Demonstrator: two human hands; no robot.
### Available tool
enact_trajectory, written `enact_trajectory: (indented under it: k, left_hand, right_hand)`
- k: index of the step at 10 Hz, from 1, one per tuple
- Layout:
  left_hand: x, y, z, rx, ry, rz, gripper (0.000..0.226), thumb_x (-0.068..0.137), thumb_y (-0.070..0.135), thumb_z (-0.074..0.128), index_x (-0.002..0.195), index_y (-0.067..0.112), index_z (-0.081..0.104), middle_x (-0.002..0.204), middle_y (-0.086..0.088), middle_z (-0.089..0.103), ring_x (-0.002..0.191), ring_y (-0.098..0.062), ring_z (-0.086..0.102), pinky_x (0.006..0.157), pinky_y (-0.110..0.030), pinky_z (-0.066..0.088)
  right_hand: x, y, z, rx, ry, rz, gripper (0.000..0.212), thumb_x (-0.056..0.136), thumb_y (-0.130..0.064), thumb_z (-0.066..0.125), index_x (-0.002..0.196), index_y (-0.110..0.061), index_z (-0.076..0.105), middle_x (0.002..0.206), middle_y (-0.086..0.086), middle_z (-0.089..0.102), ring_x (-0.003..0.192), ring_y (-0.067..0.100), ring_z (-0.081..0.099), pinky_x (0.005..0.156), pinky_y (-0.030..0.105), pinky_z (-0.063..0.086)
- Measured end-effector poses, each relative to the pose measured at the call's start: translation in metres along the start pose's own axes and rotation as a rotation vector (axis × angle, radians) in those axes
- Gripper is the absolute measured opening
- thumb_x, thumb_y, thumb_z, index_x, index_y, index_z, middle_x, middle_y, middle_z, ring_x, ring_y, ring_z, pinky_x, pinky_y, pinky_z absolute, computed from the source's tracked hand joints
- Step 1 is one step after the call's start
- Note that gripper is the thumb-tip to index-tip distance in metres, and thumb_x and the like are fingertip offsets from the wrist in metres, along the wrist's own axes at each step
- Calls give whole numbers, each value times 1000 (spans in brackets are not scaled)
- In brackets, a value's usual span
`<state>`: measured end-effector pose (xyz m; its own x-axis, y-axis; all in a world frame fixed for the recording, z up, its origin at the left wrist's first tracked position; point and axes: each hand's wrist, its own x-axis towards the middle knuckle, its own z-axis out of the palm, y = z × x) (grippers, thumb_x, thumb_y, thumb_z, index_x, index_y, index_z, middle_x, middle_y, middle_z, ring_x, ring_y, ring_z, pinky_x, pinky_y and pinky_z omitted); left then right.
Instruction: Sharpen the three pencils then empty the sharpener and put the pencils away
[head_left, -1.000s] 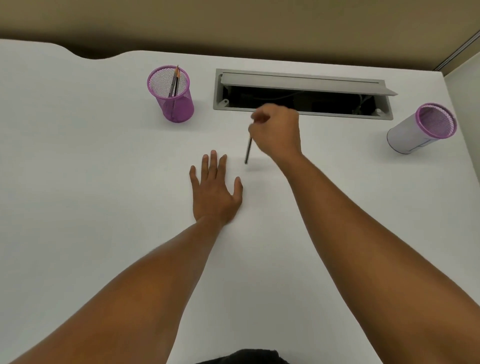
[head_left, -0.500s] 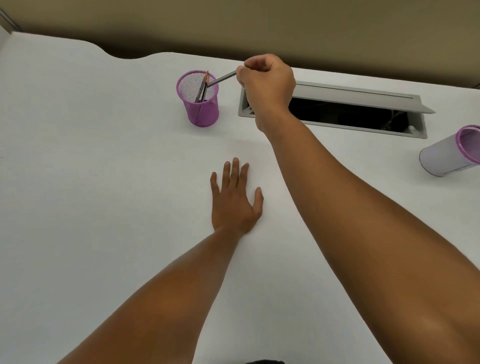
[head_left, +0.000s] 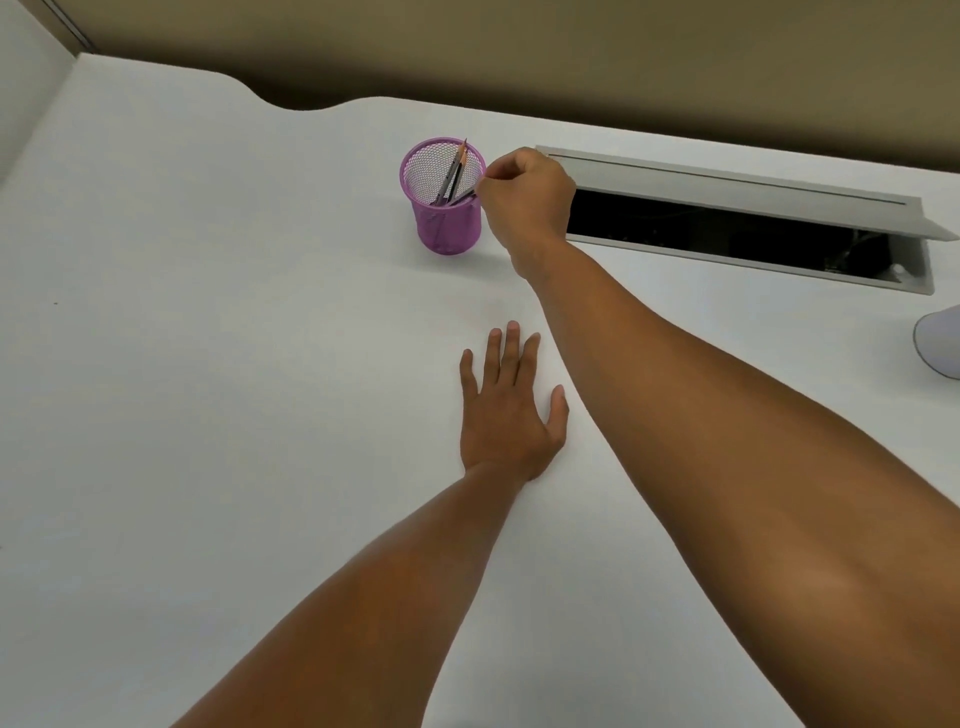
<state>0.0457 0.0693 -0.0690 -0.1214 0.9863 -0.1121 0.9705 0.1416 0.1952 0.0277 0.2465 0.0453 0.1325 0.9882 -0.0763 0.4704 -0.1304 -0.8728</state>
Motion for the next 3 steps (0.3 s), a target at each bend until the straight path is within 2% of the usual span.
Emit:
enact_trajectory:
  k: [3]
  left_hand:
    - [2, -1, 2, 27, -18, 16, 74, 94, 57, 22, 156, 20, 7, 163, -4, -1, 149, -23, -9, 118, -53, -3]
  right_hand:
    - [1, 0, 7, -14, 9, 5, 8, 86, -13, 67, 90, -12, 73, 88, 0, 69, 79, 12, 63, 67, 22, 57]
